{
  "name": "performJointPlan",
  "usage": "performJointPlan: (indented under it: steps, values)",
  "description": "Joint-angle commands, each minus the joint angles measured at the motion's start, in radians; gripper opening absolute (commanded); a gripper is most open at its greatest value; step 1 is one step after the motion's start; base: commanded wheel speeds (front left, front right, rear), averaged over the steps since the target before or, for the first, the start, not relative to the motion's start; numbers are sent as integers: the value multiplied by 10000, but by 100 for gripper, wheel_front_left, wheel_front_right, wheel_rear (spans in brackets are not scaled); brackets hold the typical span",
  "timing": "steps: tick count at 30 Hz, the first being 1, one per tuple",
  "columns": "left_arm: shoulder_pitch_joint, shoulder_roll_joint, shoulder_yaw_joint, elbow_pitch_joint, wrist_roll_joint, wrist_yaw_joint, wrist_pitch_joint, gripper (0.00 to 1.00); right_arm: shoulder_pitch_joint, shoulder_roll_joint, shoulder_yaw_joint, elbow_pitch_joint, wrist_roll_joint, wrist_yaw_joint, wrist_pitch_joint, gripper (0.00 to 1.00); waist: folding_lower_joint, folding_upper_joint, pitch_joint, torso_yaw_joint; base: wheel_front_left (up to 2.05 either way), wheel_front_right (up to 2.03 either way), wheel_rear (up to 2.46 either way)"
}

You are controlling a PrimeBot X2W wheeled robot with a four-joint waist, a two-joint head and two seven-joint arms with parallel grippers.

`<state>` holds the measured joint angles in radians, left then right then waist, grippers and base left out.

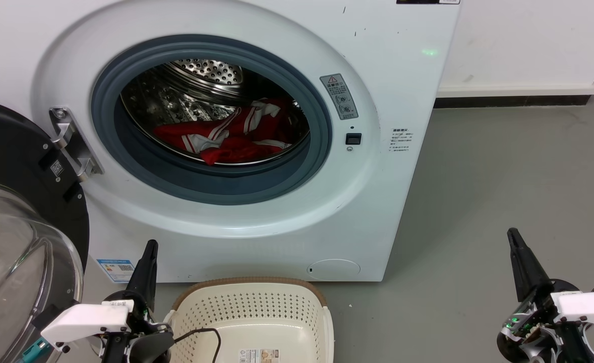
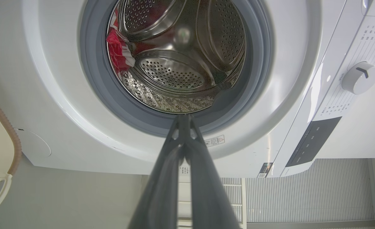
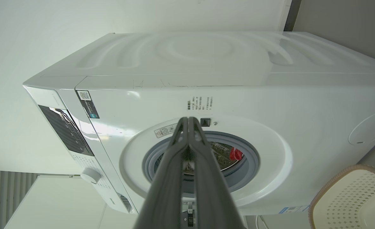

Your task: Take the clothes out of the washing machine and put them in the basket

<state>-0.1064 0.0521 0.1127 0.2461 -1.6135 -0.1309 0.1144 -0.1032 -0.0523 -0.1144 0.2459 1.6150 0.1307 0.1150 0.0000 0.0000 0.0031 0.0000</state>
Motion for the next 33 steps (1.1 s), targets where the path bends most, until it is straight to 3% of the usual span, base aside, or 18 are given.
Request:
performJointPlan:
  steps: [1,23,24,33]
  values:
    - [-69,-25,27,0,18,-23,18,0,-131,28,3,10,-47,0,7,0,0,0,0,0,0,0,0]
    - [-69,-26,25,0,17,-23,17,0,-131,28,5,11,-46,0,6,0,0,0,0,0,0,0,0]
    - [14,0,-6,31,-2,2,-3,100,17,2,0,22,3,2,-3,100,0,0,0,0,0,0,0]
    - [244,-15,10,-20,453,4,-363,100,282,14,-16,89,-449,0,-361,100,0,0,7,1,0,0,0]
